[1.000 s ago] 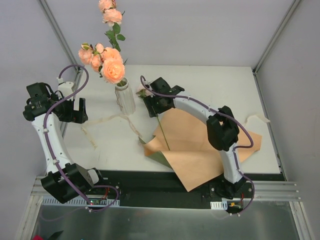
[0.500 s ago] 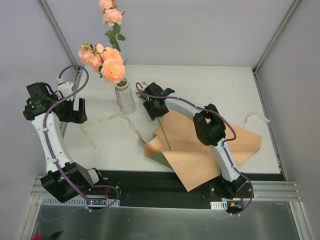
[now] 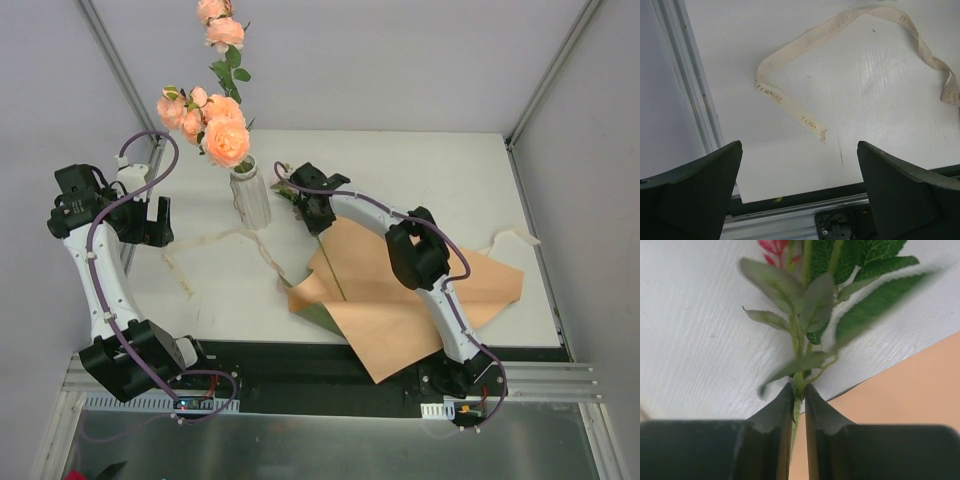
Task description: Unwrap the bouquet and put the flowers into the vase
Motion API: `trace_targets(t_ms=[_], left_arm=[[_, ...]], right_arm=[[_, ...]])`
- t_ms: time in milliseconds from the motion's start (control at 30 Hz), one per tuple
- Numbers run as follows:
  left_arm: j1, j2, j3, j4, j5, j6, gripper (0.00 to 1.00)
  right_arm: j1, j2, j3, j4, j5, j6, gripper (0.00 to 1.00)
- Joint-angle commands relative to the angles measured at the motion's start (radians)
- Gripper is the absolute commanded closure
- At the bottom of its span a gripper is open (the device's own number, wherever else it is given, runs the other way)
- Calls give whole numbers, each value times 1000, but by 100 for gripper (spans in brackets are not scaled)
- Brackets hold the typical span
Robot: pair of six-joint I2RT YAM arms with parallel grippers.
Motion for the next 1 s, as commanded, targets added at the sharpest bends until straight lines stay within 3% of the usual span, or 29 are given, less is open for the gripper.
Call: trace_targets(t_ms=[0,167,467,667,967], left_arm=[[6,-24,-8,3,-12,31,1],[6,-33,-9,-4,-11,48,1],[4,-19,4,-18,3,39,1],[6,-1,41,-32,21,17,1],[6,-5,66,-44,11,11,1]], right_arm=[[7,48,73,-36,-82,54,87],[2,43,154,-67,-95,80,100],[-154,-185,230,18,-185,176,100],[-251,-364,153,339,-308,284,100],[-229,-443,59,1100,-354,367,100]])
